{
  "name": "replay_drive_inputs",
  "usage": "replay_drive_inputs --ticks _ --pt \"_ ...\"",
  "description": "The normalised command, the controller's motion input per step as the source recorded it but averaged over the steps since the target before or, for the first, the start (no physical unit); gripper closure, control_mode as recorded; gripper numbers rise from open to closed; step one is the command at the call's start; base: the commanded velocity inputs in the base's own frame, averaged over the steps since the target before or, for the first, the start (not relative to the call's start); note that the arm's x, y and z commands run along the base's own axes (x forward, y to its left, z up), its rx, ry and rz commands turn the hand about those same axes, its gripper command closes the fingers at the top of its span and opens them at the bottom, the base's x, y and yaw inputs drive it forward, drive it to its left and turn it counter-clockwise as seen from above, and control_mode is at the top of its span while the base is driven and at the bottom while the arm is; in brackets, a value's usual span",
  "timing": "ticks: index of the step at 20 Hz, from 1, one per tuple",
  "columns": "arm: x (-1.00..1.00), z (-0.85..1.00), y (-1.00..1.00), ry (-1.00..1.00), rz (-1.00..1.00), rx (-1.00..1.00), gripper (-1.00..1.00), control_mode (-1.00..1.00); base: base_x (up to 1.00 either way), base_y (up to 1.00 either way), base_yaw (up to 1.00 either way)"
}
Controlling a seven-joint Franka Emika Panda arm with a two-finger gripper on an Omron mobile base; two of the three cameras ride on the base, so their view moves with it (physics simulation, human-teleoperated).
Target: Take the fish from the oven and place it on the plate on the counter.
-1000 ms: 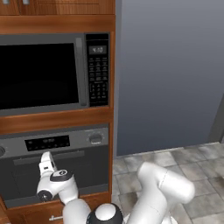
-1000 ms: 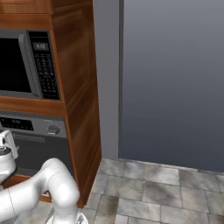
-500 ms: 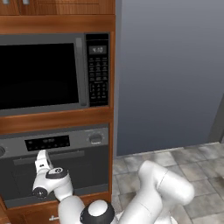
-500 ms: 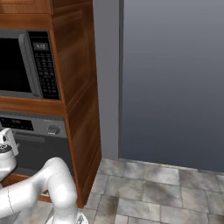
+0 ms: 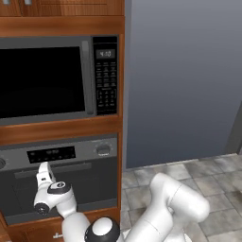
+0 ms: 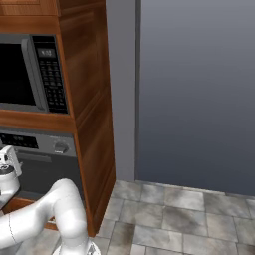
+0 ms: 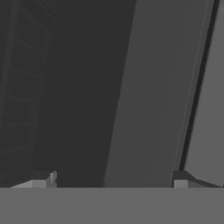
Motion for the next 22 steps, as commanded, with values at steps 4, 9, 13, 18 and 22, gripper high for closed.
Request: replay_drive_inputs --ticks 4,9,13,18,22 --pt "0.32 0.0 0.01 0.0 0.0 0.0 -1.0 -1.0 0.0 0.0 0.0" --pt "0.25 0.0 0.01 0.0 0.0 0.0 -1.0 -1.0 0.0 0.0 0.0" --pt "0.15 0.0 0.0 0.0 0.0 0.0 -1.0 -1.0 0.0 0.0 0.0" --pt "0.24 0.0 0.1 0.03 0.0 0.0 1.0 -1.0 0.0 0.0 0.0" --pt "0.24 0.04 0.15 0.1 0.0 -0.01 1.0 -1.0 0.0 0.0 0.0"
